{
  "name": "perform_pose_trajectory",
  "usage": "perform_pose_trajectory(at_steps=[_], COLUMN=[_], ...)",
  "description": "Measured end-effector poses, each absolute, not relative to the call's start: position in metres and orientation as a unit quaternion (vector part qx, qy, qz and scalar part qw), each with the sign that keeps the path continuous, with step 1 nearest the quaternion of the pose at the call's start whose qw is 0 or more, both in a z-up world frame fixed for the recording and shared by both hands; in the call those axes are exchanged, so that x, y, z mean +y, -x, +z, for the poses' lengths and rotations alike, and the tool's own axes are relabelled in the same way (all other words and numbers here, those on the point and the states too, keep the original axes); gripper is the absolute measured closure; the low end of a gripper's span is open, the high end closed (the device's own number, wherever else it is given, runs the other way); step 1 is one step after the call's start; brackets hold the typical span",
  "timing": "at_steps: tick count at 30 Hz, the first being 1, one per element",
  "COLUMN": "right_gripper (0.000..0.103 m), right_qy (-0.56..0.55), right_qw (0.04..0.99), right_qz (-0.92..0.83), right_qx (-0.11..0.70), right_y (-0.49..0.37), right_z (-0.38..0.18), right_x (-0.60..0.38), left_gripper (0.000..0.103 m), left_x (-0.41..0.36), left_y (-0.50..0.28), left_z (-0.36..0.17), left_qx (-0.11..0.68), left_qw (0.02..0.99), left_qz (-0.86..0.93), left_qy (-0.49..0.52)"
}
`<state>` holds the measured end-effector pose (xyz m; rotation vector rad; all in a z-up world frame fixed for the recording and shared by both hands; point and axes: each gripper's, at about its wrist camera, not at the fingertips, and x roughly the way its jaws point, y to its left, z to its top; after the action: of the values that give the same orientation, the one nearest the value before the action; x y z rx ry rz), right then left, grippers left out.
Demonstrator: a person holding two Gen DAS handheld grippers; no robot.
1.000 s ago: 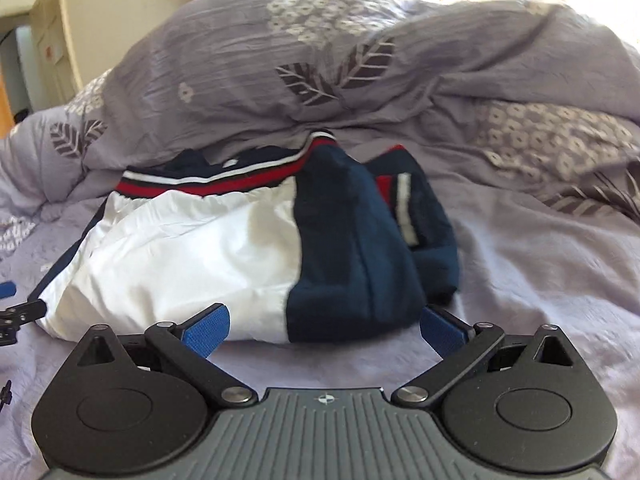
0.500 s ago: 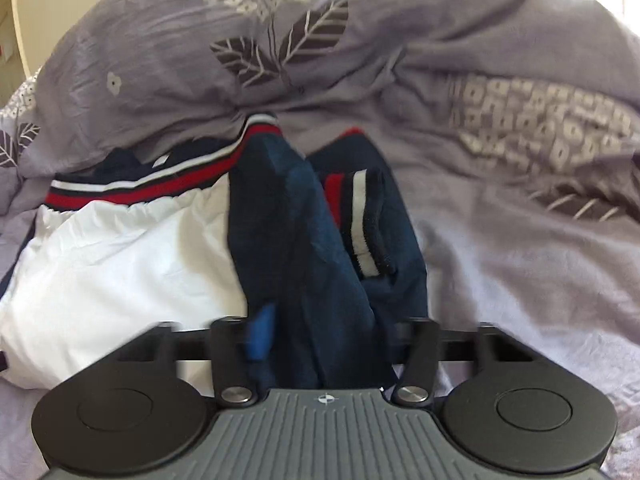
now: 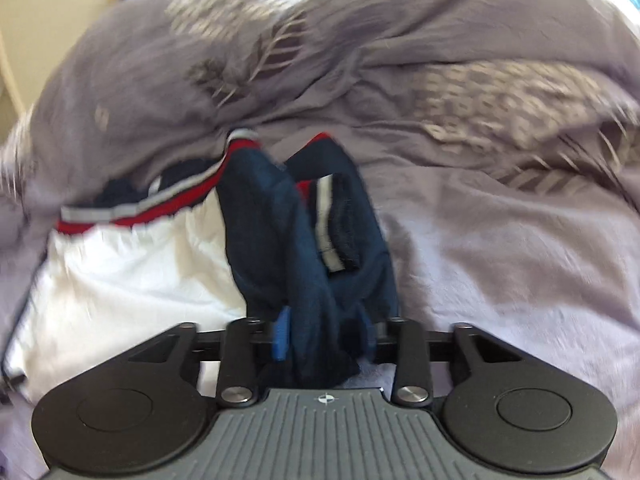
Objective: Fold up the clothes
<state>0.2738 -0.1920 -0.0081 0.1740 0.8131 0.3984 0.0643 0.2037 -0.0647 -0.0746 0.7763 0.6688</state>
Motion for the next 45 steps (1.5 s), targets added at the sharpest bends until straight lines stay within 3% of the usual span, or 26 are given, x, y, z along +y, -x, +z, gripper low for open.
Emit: perform_pose_trajectory(at_steps=[1, 2, 8, 10, 12, 15, 18, 23, 26, 28, 33, 35, 36, 37, 40, 45], right_gripper=[0.035, 0.031, 0.029, 0.022, 0.017, 0.019, 0.009, 0.0, 0.003, 0.013, 0.001, 0.011, 0.036, 0.052, 0.071, 0.088], right_qy=[-0.112, -0.135, -0.221, -0.214, -0.206, -0.157, -0.121, -0.184, -0.202, -0.215, -0.21, -0.209, -0.203, -0.198, -0.221, -0.166], right_qw=[0.895, 0.894, 0.868, 0.868, 0.868, 0.886, 0.89, 0.865, 0.871, 0.879, 0.873, 0.871, 0.876, 0.881, 0.879, 0.905], right_qz=[0.186, 0.177, 0.174, 0.178, 0.185, 0.18, 0.179, 0.163, 0.152, 0.157, 0.147, 0.138, 0.138, 0.137, 0.136, 0.154], right_qx=[0.39, 0.388, 0.409, 0.411, 0.413, 0.398, 0.401, 0.438, 0.42, 0.395, 0.415, 0.424, 0.415, 0.408, 0.4, 0.36], right_y=[-0.271, -0.268, -0.257, -0.256, -0.256, -0.249, -0.251, -0.281, -0.28, -0.271, -0.286, -0.294, -0.294, -0.293, -0.291, -0.275], right_z=[-0.007, -0.007, -0.022, -0.022, -0.022, -0.02, -0.025, -0.036, -0.032, -0.027, -0.041, -0.039, -0.033, -0.027, -0.016, 0.018], right_x=[-0.203, -0.213, -0.238, -0.228, -0.217, -0.198, -0.182, -0.182, -0.179, -0.178, -0.169, -0.163, -0.162, -0.162, -0.17, -0.152], left_gripper=[0.011, 0.011, 0.011, 0.01, 0.01, 0.01, 0.008, 0.001, 0.003, 0.003, 0.002, 0.0, 0.0, 0.0, 0.0, 0.002], left_x=[0.204, 0.203, 0.171, 0.156, 0.145, 0.136, 0.138, 0.141, 0.138, 0.133, 0.124, 0.131, 0.135, 0.139, 0.152, 0.195], left_y=[-0.064, -0.065, -0.101, -0.119, -0.135, -0.149, -0.152, -0.147, -0.143, -0.14, -0.156, -0.155, -0.153, -0.149, -0.135, -0.096], left_z=[-0.06, -0.054, -0.03, -0.034, -0.04, -0.053, -0.07, -0.084, -0.078, -0.069, -0.089, -0.087, -0.085, -0.081, -0.075, -0.064], left_qx=[0.363, 0.353, 0.313, 0.316, 0.324, 0.346, 0.371, 0.395, 0.389, 0.367, 0.417, 0.42, 0.42, 0.416, 0.411, 0.397], left_qw=[0.874, 0.879, 0.917, 0.923, 0.923, 0.916, 0.906, 0.895, 0.897, 0.906, 0.888, 0.887, 0.887, 0.888, 0.888, 0.88], left_qz=[0.319, 0.316, 0.242, 0.22, 0.206, 0.202, 0.203, 0.205, 0.211, 0.208, 0.188, 0.192, 0.193, 0.192, 0.203, 0.253], left_qy=[0.041, 0.047, 0.039, 0.022, 0.013, 0.021, 0.026, 0.019, 0.016, 0.003, -0.045, -0.011, 0.004, 0.016, 0.029, 0.061])
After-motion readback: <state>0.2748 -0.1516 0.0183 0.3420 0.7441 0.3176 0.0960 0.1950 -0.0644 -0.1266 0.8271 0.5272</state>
